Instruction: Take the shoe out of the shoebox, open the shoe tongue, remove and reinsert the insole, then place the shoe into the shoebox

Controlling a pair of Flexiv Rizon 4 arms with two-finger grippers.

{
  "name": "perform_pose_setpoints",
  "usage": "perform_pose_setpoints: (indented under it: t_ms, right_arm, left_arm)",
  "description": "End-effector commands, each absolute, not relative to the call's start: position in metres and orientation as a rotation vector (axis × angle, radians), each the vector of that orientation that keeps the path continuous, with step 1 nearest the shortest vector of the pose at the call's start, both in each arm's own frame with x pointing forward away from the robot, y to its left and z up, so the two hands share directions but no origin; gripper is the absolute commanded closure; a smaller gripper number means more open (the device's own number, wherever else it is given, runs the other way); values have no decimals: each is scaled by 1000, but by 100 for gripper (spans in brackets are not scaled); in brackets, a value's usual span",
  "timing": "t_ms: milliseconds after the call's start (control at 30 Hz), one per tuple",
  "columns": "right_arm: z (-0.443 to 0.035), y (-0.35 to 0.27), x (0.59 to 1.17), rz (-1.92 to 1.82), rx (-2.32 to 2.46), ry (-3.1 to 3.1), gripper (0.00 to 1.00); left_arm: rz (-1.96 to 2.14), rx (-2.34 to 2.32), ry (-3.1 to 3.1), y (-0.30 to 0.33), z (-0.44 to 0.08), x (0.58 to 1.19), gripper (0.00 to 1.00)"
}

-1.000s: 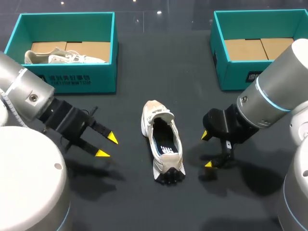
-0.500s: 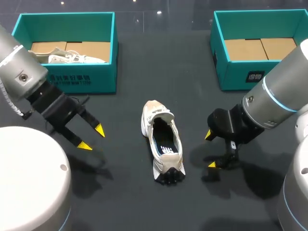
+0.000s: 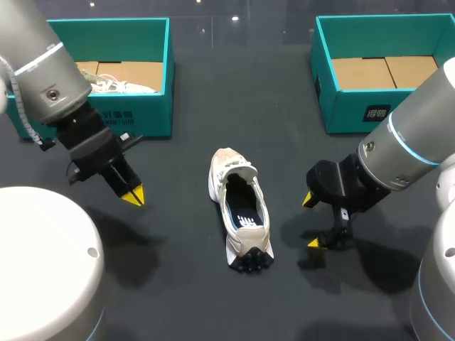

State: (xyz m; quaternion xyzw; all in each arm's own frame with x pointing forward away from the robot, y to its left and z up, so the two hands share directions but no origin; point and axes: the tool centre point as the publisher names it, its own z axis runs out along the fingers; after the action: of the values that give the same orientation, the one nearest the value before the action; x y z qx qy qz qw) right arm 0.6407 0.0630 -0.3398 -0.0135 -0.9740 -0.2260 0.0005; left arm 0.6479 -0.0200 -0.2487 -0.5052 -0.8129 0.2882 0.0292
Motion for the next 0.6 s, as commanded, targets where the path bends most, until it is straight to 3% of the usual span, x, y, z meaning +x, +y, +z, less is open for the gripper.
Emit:
perform_pose_setpoints:
  t_ms: [33,433,600]
  right_arm:
    - [-340,63,639,-707,-44,-3062,0]
    - [-340,63,639,-707,-44,-3062,0]
    - [-340,63,639,-707,-44,-3062,0]
  left_arm:
    - [793,-1556,-2439,-26,-245,656,100]
    - [793,-1556,-2439,-26,-245,656,100]
    - [602,-1794,-2393,-52,-247,642,100]
